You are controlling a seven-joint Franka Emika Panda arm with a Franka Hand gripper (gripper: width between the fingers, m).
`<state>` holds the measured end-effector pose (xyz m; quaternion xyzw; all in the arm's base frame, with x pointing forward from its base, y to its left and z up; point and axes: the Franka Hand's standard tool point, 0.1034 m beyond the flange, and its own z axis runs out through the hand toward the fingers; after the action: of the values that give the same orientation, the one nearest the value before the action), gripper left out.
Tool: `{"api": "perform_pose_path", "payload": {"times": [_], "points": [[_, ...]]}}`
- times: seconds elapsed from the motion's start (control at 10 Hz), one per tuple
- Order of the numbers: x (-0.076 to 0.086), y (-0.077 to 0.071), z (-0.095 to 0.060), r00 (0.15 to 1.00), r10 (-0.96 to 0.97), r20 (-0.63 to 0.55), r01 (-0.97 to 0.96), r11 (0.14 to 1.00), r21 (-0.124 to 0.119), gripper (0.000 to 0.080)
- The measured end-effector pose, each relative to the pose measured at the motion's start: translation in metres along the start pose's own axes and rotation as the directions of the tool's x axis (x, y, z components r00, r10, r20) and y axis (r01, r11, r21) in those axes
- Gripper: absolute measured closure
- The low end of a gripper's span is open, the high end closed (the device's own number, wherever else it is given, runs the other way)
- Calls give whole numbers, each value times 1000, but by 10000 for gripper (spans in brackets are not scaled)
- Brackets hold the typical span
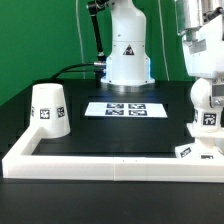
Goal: Assemble lamp
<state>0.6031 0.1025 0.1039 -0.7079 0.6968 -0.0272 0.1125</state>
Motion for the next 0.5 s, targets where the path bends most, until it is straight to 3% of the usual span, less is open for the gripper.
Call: {"api": "perform_pose_path", "payload": {"times": [0.5], "points": [[-9, -3, -16, 969, -247, 24, 247, 969, -2, 101]]}}
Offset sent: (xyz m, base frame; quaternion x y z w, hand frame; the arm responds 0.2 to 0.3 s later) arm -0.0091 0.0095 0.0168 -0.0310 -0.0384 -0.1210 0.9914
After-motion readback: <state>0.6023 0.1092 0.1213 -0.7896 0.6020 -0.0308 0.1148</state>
